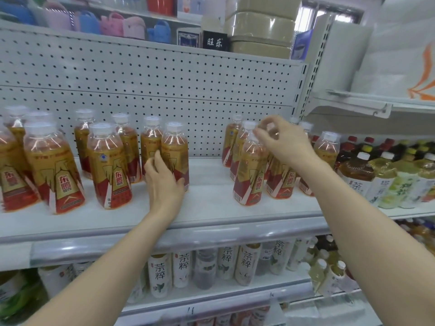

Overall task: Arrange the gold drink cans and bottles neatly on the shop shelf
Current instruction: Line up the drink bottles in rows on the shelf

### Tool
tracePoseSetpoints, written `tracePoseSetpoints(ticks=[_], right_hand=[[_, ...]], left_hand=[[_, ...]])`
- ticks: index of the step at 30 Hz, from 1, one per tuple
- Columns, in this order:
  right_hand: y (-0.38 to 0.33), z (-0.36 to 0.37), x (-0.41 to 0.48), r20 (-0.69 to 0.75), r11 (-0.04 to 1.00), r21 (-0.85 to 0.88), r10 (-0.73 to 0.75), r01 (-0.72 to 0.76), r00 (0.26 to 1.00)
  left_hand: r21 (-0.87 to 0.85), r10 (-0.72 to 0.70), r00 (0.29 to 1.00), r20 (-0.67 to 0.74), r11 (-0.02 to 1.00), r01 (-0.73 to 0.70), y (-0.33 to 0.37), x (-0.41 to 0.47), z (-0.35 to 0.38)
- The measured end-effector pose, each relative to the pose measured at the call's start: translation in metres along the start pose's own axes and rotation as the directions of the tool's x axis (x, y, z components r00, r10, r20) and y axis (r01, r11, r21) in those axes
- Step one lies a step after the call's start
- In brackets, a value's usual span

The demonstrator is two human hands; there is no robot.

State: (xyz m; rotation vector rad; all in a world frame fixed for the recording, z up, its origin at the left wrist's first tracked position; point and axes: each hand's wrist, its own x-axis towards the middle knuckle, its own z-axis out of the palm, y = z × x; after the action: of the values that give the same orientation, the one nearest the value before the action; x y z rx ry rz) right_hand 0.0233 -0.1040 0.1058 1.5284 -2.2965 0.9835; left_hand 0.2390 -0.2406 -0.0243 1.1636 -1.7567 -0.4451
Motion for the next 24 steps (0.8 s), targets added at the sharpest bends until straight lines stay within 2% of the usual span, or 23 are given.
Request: tracePoseSetpoints(ticks=[2, 3, 4, 6, 8, 10, 15, 24], right_hand=[[0.016, -0.015, 0.011, -0.208, 1.0, 0.006, -0.001, 0.002, 0.978], [0.026, -0.02, 0.016, -0.257, 1.0, -0.027, 0.006, -0.013, 0.966], [0.036, -0.022, 0.021, -0.246, 0.996, -0.077, 0.017, -0.037, 0.969], [0.053, -0.02, 0.023, -0.092, 0.983, -0.165, 0.061, -0.076, 0.994], [0.064, -0.013, 0.017, 0.072, 0.977, -0.194, 0.099, -0.083, 0.993], [0.073, -0.006, 0.012, 0.115, 0.979, -0.188, 0.1, -0.077, 0.988], [0.083, -0.01, 0.016, 0.106, 0.991, -0.127, 0.06, -0.047, 0.993], [0.091, -0.021, 0.023, 0.165, 0.994, -0.111, 0.01, 0.008, 0.986]], left_hand=[[0.025, 0.173, 0.974, -0.146, 0.985, -0.171, 0.019, -0.011, 0.002], [0.022, 0.241, 0.956, -0.168, 0.97, -0.241, 0.031, -0.016, 0.005], [0.013, 0.291, 0.945, -0.149, 0.956, -0.292, 0.041, -0.02, 0.011], [-0.053, 0.322, 0.947, 0.003, 0.945, -0.322, 0.062, -0.026, 0.027], [-0.162, 0.273, 0.934, 0.229, 0.957, -0.24, 0.081, -0.032, 0.045], [-0.198, 0.21, 0.9, 0.382, 0.97, -0.143, 0.096, -0.037, 0.062], [-0.197, 0.116, 0.909, 0.4, 0.98, -0.038, 0.105, -0.038, 0.083], [-0.317, 0.119, 0.881, 0.458, 0.948, 0.037, 0.103, -0.031, 0.079]])
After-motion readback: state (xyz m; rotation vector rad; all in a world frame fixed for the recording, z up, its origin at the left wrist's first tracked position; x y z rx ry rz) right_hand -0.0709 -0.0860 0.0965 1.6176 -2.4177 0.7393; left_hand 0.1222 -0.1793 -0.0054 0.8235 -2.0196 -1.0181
